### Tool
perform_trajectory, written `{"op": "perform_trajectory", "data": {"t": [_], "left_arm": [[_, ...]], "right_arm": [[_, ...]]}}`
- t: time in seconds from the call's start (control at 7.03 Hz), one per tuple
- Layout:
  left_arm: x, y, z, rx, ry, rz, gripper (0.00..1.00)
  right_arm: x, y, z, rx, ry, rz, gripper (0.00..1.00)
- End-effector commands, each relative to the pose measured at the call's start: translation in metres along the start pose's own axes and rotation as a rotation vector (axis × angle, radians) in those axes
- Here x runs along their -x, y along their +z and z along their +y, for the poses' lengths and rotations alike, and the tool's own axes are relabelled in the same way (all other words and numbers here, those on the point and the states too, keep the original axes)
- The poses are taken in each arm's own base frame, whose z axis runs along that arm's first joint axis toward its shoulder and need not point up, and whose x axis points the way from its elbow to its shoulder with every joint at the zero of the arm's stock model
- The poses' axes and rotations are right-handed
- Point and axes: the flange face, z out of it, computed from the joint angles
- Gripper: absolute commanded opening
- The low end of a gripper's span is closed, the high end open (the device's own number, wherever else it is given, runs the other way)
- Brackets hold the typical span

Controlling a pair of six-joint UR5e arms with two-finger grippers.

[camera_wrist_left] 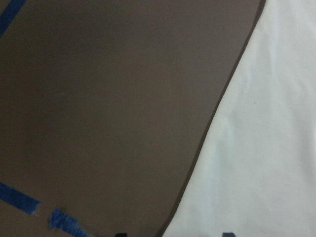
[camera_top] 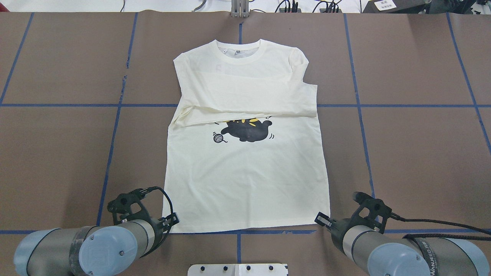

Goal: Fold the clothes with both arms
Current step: 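Grasp the hem corners with both grippers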

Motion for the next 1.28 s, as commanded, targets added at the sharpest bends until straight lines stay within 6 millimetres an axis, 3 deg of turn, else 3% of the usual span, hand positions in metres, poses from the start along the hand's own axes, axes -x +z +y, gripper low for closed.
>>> {"op": "perform_trajectory", "data": {"t": [0.0,0.43,0.71,0.85,1.0,1.14], "left_arm": [[0.0,-0.001,0.002,0.004,0.002,0.002,0.0],[-0.01,-0.008,0.008,0.022,0.005,0.023,0.0],[-0.02,-0.026,0.007,0.032,-0.001,0.061,0.0],[-0.019,-0.059,-0.001,0.053,-0.006,0.106,0.0],[-0.009,-0.104,-0.007,0.088,-0.001,0.095,0.0],[-0.006,-0.131,-0.01,0.086,0.002,0.077,0.0]], "right_arm": [[0.0,0.0,0.0,0.0,0.0,0.001,0.0],[-0.002,0.002,-0.001,-0.004,0.0,0.004,0.0],[0.002,-0.005,-0.001,0.002,0.005,-0.009,0.0],[0.004,-0.02,-0.005,0.012,0.015,-0.029,0.0],[-0.007,-0.04,-0.011,0.024,0.01,-0.03,0.0],[-0.015,-0.066,-0.008,0.059,-0.004,-0.042,0.0]]}}
